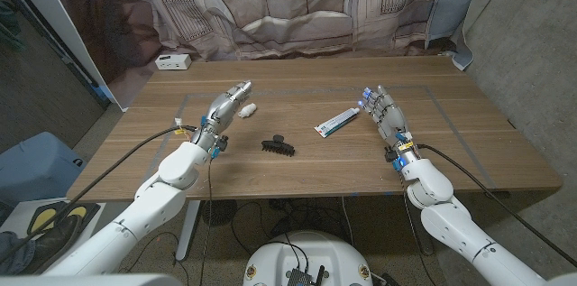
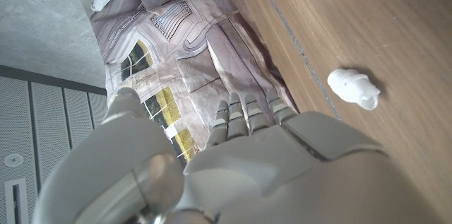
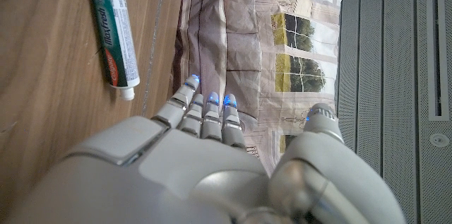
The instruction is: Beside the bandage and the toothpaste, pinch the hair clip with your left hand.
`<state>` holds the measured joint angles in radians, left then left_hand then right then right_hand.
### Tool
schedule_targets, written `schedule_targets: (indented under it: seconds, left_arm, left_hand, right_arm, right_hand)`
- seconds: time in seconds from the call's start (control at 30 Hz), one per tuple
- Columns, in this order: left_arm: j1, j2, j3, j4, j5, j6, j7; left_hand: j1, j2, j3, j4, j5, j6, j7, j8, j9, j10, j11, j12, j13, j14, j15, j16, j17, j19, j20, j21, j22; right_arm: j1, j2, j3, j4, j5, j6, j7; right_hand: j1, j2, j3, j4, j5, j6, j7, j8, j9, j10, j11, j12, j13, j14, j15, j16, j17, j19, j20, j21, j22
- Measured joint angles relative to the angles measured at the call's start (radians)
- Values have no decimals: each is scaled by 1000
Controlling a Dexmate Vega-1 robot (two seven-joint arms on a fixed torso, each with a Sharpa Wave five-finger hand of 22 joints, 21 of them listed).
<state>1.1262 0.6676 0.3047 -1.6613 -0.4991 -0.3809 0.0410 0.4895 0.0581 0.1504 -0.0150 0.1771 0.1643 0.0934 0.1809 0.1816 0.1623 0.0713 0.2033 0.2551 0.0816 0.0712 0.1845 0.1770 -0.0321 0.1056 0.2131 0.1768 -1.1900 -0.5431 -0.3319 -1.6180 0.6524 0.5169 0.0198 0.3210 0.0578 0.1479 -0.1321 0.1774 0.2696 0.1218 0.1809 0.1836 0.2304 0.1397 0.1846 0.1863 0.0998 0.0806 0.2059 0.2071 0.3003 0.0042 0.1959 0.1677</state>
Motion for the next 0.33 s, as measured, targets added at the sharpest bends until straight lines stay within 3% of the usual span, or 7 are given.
schedule_targets:
  seconds: [0.33]
  left_arm:
    - [10,6,7,11,-22,5,-8]
  left_hand:
    - [-4,4,0,0,0,2,2,0,0,4,4,0,-5,0,0,0,0,0,0,0,0]
  right_arm:
    - [-10,7,0,7,1,2,-12]
  right_hand:
    - [0,0,-4,4,0,0,0,0,0,0,0,0,0,6,5,0,0,7,7,0,0]
